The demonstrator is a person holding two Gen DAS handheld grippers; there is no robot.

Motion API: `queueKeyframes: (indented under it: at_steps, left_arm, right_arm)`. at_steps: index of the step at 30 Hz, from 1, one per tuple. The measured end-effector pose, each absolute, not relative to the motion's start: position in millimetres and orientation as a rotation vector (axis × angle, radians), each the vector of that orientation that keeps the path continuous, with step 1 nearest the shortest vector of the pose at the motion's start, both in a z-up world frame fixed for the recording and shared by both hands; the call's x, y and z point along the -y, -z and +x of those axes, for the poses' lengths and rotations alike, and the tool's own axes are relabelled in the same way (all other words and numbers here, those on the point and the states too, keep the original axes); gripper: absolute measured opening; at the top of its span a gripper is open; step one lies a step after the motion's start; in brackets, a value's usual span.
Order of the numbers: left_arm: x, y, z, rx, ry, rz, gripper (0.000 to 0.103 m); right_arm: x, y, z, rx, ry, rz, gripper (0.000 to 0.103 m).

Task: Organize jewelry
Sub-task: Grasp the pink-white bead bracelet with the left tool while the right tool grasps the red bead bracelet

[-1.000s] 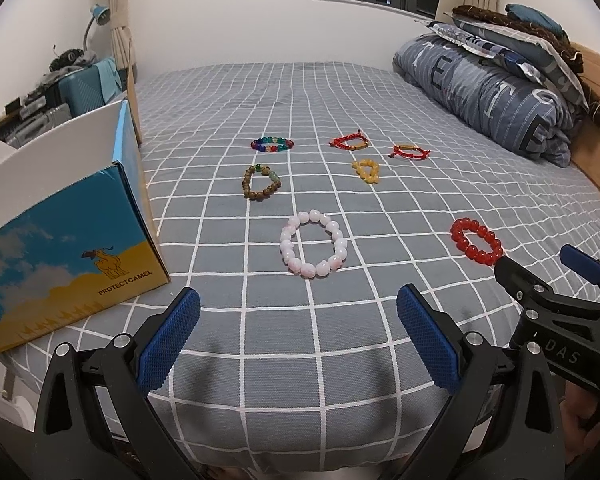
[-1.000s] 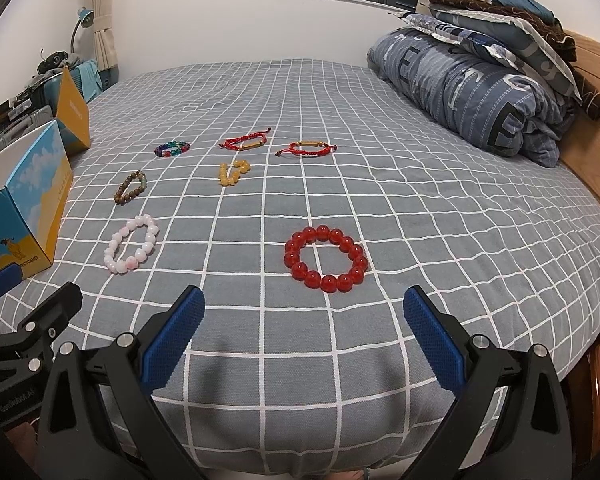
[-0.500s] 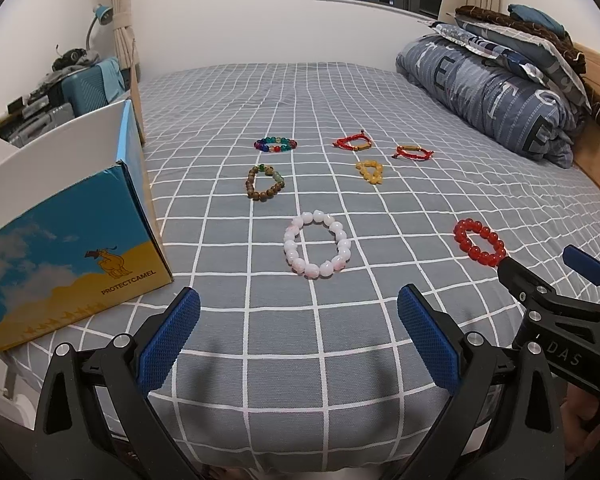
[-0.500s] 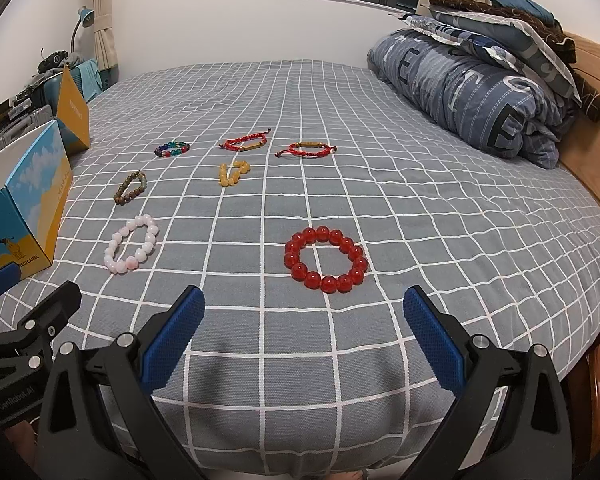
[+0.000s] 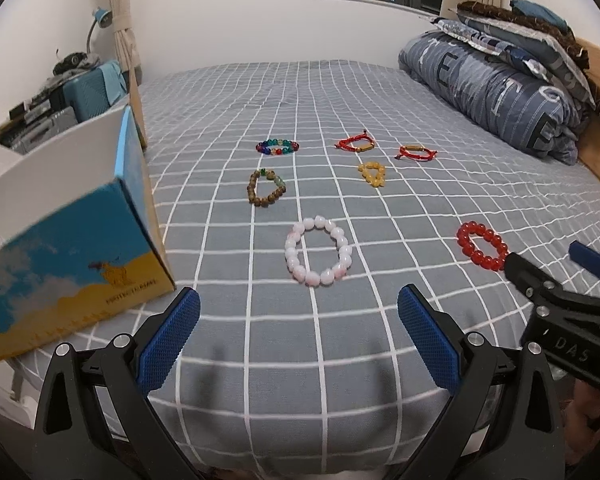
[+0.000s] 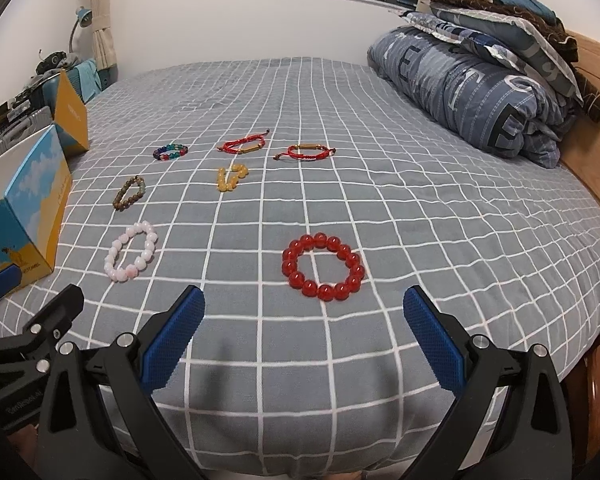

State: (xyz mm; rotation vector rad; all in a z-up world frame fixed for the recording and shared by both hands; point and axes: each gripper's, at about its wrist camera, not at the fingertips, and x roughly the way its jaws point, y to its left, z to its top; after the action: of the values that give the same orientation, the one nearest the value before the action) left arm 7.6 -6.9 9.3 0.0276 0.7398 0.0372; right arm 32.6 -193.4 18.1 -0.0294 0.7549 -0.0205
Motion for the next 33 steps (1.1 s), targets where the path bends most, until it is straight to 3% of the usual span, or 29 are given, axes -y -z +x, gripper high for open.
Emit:
queueKeyframes:
  at_steps: [17,22,26,29,33]
  left_arm:
    - [13.2,15.4,109.5,-0.949,0.025,-0.009,0.096]
    - [4.9,32.5,125.4,-0.998,0.046,-0.052,0.085]
    - [6.0,47.6,130.1,-1.032,0.061,-0.059,0.081]
    - [9.7,48.2,128.7,-1.015,0.066,-0.036,0.071]
    - [7.3,45.6,128.5,-1.014,0.081,-0.05,0.04]
  right_arm:
    - [206.7,16.4,130.4,-1.018,0.048,-0.018,0.095]
    - [214.8,36.1,142.7,-1.059,0.036,0.033,0.091]
    - [218.3,51.1,147.9,-1.09,0.02,0.053,0.081]
    - [219.4,56.9,149.1,-1.086,0.015,0.057,0.078]
    - [220.1,53.3,146.2,-1.077,0.01,0.059,0.062]
